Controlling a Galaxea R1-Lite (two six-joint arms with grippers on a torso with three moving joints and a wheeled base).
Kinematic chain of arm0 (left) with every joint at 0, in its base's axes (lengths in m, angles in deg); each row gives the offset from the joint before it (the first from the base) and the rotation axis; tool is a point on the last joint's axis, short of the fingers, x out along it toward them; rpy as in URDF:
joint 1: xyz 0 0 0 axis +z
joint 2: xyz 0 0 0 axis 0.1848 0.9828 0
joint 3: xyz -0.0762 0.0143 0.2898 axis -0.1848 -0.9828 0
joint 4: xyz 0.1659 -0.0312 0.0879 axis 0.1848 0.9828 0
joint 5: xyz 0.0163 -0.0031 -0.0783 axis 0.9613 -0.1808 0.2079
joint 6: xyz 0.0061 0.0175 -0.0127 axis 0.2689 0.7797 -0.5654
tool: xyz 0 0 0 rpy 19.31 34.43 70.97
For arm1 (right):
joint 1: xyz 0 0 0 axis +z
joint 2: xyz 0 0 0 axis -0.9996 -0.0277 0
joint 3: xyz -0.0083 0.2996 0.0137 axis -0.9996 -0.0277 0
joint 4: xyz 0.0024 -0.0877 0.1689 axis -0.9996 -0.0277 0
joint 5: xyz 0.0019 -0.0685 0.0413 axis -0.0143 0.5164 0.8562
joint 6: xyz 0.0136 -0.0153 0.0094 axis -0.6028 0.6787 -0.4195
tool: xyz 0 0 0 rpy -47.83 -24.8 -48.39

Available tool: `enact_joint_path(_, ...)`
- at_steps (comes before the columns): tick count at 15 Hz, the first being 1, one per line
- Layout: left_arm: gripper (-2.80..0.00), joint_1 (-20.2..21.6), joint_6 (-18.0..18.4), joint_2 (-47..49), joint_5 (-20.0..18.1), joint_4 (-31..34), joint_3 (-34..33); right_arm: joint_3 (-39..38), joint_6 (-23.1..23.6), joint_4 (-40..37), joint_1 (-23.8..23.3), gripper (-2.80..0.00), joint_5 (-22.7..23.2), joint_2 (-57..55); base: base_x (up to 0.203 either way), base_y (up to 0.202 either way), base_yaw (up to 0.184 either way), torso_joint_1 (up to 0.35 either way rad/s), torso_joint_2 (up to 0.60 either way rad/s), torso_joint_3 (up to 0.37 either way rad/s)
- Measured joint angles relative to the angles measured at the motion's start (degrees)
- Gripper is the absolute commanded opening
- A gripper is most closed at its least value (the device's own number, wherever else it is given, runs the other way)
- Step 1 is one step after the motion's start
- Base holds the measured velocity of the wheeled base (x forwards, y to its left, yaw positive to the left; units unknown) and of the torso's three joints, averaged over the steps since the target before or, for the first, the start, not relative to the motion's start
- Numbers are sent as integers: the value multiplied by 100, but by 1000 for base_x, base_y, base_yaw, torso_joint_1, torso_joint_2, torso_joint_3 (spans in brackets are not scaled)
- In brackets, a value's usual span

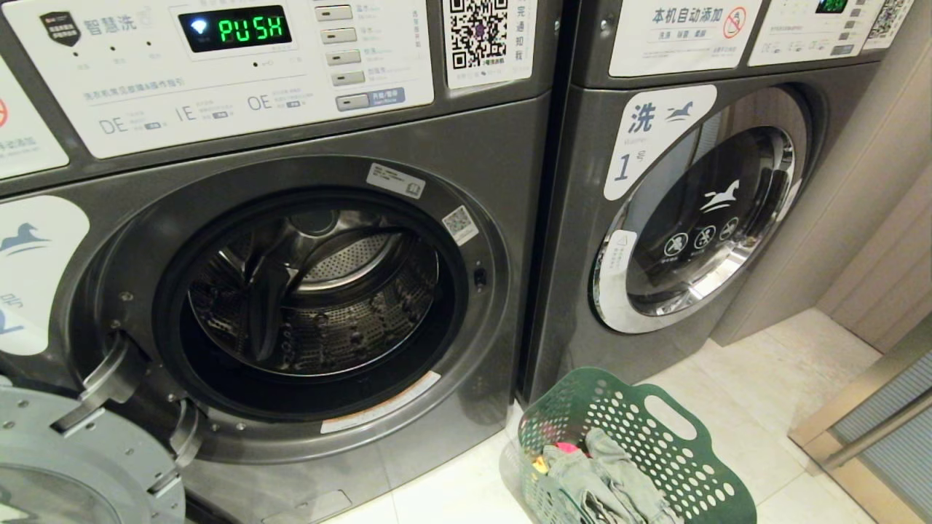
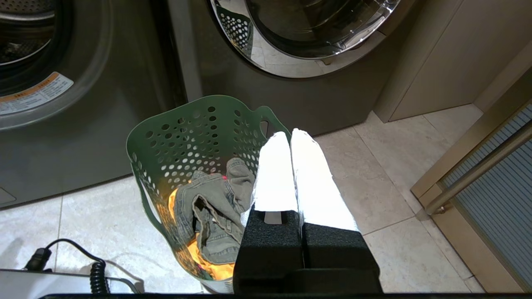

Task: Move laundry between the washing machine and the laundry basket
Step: Close the washing machine door with the left hand

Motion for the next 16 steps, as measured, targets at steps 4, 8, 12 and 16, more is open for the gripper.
enact_joint_path(4, -280, 0, -9, 0, 0, 2, 0, 0, 11, 2, 0, -280, 2, 0, -30, 0, 0, 2, -1, -1)
enact_joint_path(8, -280, 0, -11, 0, 0, 5, 0, 0, -5, -2, 0, -280, 2, 0, -168, 0, 0, -2, 5, 1)
enact_joint_path(12, -280, 0, -9, 0, 0, 6, 0, 0, 0, -2, 0, -280, 7, 0, 0, 0, 0, 0, 0, 0)
enact_joint_path(16, -280, 0, -6, 0, 0, 5, 0, 0, 24, -6, 0, -280, -6, 0, 0, 0, 0, 0, 0, 0)
